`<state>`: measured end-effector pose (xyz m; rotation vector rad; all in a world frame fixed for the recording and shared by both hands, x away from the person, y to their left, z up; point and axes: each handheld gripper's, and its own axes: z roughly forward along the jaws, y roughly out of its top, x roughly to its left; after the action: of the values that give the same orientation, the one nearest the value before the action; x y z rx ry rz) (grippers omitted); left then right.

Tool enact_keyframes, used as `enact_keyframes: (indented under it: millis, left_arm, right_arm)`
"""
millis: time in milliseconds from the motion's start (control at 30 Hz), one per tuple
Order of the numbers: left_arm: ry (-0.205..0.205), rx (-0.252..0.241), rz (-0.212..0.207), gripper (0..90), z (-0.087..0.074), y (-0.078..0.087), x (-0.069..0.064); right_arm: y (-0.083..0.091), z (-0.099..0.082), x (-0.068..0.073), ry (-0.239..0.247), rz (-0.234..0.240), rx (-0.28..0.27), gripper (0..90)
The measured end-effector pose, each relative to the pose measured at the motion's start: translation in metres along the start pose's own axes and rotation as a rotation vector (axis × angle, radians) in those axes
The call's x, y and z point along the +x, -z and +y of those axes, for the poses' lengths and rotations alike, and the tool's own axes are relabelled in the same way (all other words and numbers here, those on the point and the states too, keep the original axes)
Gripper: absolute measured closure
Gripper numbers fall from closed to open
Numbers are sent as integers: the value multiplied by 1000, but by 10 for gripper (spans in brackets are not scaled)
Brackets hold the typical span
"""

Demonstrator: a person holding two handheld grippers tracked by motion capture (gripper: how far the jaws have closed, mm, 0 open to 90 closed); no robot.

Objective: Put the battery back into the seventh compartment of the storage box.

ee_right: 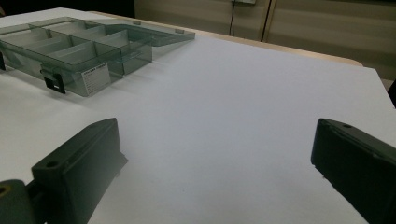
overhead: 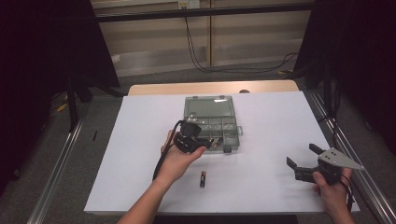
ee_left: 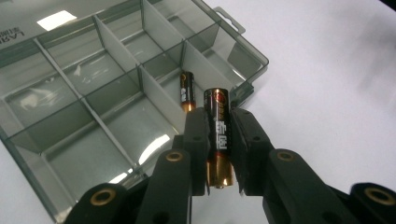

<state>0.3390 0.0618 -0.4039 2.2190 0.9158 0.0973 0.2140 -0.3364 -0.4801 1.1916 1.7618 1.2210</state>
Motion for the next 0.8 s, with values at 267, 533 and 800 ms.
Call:
enact_keyframes:
  millis: [267,533,800]
  left_arm:
    - [-2,-9,3,770,9,-9,0]
    - [21,-15,0,770,15,-18,4]
    - [45,-12,-1,769,19,-28,10]
  right_arm:
    - [0,0,0,0,-1,0,10]
    - [0,0,0,1,2,-2,10]
    - [0,0,0,0,0,-3,10]
